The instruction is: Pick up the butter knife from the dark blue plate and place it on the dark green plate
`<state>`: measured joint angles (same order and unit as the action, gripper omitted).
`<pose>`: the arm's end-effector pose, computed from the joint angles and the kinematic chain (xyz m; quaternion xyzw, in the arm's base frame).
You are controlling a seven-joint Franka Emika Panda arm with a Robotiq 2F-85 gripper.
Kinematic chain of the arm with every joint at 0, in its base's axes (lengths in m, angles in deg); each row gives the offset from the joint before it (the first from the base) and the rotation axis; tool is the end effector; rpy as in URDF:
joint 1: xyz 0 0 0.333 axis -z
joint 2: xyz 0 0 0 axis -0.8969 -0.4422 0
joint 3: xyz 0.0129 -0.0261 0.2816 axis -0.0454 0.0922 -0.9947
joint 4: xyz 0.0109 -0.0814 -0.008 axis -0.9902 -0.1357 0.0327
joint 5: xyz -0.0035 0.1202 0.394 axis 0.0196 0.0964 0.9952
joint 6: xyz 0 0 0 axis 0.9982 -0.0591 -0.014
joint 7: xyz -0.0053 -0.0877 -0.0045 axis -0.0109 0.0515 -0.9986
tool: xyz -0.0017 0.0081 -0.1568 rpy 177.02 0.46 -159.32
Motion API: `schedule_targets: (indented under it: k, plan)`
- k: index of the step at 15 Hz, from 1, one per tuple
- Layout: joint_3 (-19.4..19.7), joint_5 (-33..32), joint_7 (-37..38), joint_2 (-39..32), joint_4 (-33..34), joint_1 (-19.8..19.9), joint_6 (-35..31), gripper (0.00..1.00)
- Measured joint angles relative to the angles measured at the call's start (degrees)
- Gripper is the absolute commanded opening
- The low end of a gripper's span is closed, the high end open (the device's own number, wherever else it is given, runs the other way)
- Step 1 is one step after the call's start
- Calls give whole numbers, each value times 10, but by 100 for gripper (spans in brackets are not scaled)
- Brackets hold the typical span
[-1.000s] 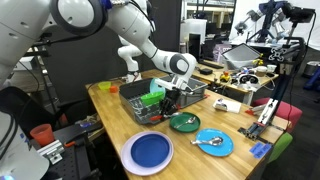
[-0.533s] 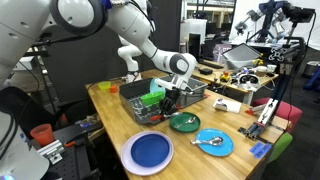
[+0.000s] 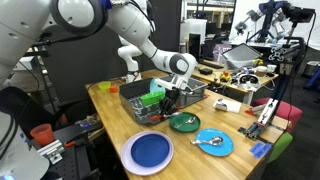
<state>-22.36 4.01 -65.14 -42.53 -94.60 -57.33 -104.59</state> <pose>0.5994 -0.0462 0.0719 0.9510 -0.0051 -0.3081 0.0254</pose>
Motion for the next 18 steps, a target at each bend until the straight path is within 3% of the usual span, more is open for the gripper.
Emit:
schedule_targets:
  k: [5,6,18]
  plan:
    - [1,0,0,0,0,-1,0,4]
    - [2,0,-9,-5,4,-3,5,18]
    - [3,1,-10,-5,2,-4,4,18]
